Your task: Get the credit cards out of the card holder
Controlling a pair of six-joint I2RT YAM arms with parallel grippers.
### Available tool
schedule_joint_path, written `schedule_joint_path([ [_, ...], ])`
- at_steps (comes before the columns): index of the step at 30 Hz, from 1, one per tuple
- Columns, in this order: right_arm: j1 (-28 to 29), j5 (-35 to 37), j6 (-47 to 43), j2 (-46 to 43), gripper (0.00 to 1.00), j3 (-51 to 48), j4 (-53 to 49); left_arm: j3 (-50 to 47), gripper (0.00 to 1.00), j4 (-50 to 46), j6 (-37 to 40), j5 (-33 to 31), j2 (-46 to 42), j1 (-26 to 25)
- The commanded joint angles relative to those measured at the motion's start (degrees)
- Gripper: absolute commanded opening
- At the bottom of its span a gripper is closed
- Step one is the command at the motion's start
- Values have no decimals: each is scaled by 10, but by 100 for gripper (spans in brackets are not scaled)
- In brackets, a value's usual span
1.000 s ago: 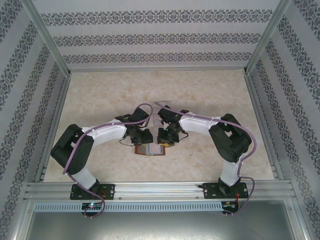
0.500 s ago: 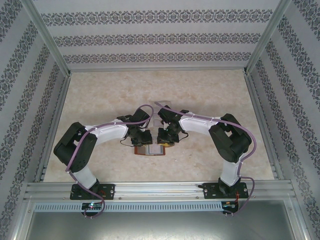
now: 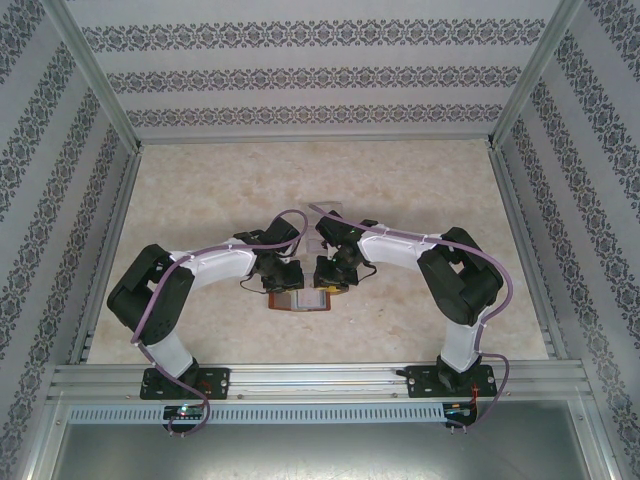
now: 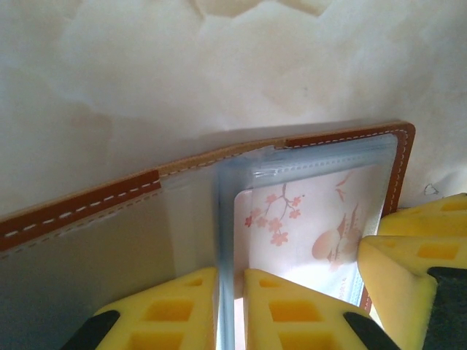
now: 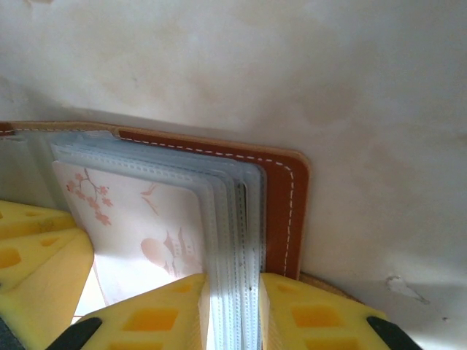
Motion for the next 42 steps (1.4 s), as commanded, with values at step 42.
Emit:
schedule_joint_path([
  [42,15,-1,9,-19,31,9,-11,-41,22,37,-29,4,-81,15],
])
